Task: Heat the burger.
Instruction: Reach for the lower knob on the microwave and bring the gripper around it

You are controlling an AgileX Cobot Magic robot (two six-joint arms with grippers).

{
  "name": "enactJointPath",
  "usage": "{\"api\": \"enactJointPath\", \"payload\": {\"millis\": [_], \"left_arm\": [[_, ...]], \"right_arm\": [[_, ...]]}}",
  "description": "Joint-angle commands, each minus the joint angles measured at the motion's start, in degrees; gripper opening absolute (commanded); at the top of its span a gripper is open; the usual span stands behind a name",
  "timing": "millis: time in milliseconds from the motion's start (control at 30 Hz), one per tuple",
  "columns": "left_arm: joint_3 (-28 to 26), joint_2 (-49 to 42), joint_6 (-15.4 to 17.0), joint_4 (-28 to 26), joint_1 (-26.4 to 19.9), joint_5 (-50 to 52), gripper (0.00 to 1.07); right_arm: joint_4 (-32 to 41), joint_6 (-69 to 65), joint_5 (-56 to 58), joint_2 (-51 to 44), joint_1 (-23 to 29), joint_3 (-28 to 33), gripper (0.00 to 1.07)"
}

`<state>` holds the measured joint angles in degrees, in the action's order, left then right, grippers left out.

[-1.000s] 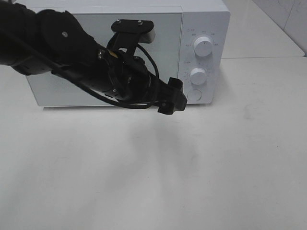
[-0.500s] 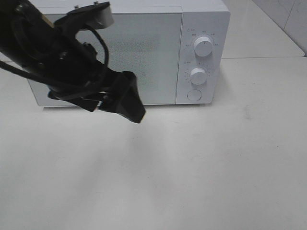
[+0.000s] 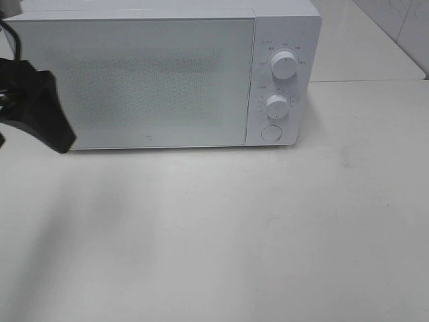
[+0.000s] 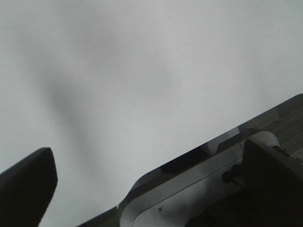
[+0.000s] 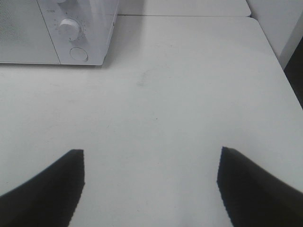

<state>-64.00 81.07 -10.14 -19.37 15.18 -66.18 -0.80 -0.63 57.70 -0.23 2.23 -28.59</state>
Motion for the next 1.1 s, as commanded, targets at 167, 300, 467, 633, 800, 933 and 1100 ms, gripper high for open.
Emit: {"api": "enactJointPath", "payload": {"millis": [167,300,467,633,800,933,1100], "left_arm": [[1.8,-6.5,1.5,6.1,-9.5,-6.3,1.0],[5.3,-10.7,1.5,6.1,-13.8,-6.2,1.0],[9.9,-15.1,1.1,6.6,-17.4,-5.9,1.0],[16.4,-23.7,1.3,6.6,-18.2,-2.9,1.0],[20.1,-29.0,1.3,6.6,-18.2,-1.2,1.0],[24.9,-36.6,1.3,6.3,-18.2,1.9,1.0],[29.5,-45.7,1.3,6.8,-18.2,4.4,1.0]], "right_arm": [[0.2,-0.1,-0.6,-1.6,-0.2,0.1,0.75],[0.2,-0.1,-0.6,-1.6,-0.2,0.1,0.75],[0.2,-0.1,-0.6,-1.6,-0.2,0.1,0.75],[0.2,-0.1,-0.6,-1.6,-0.2,0.1,0.75],[0.2,-0.1,-0.6,-1.6,-0.2,0.1,0.75],[0.2,-0.1,-0.6,-1.6,-0.2,0.1,0.75],[0.2,-0.1,-0.6,-1.6,-0.2,0.1,0.75]]}}
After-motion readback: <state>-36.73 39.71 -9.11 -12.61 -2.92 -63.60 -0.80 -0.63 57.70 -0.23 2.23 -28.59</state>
